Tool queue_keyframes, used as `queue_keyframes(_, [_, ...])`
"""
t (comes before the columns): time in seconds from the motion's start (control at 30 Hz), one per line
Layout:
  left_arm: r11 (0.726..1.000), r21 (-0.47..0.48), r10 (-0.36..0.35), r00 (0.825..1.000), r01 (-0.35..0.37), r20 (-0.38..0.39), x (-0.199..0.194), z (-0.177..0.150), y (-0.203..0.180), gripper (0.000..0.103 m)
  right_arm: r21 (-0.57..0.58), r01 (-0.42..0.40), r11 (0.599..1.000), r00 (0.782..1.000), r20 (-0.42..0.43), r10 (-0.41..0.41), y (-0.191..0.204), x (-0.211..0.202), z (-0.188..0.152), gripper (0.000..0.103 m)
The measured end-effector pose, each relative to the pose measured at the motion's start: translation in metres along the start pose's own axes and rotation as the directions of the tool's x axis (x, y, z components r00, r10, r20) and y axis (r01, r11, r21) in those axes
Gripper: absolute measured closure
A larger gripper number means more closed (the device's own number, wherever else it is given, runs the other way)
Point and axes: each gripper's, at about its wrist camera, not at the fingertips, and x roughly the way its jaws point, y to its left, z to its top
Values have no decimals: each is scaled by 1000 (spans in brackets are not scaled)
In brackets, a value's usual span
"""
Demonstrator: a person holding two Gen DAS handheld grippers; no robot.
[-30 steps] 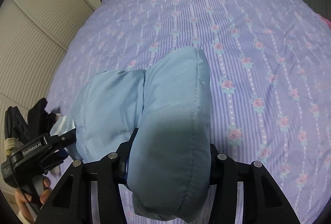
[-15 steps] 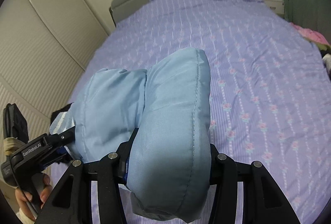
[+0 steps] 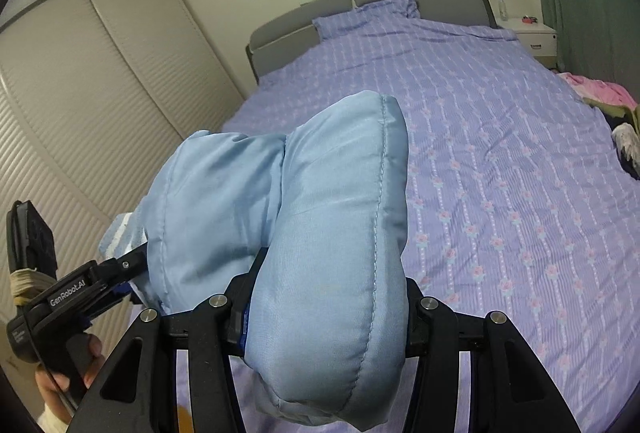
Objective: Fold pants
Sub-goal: 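Carry the folded pants with both grippers onto the black clothing stack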
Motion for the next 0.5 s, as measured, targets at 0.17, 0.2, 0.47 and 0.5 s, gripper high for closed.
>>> queue_keyframes(0.17, [1000, -8, 2, 999, -1, 43, -24, 6, 25, 52, -30, -23, 999, 1000, 14, 24, 28, -5, -2, 52])
queue_keyframes(0.2, [1000, -11, 1, 999, 0, 50, -31, 8, 35, 52, -38, -26, 999, 1000, 14, 27, 36, -3, -2, 52])
queue_keyframes(0.47, [999, -27, 17, 1000, -16, 19, -56, 40, 124, 52, -29, -42, 999, 999, -16, 41, 112, 33, -16, 52])
queue_keyframes(0.5, [999, -29, 19, 1000, -18, 13, -60, 46, 137, 52, -22, -46, 999, 999, -27, 45, 126, 43, -20, 52])
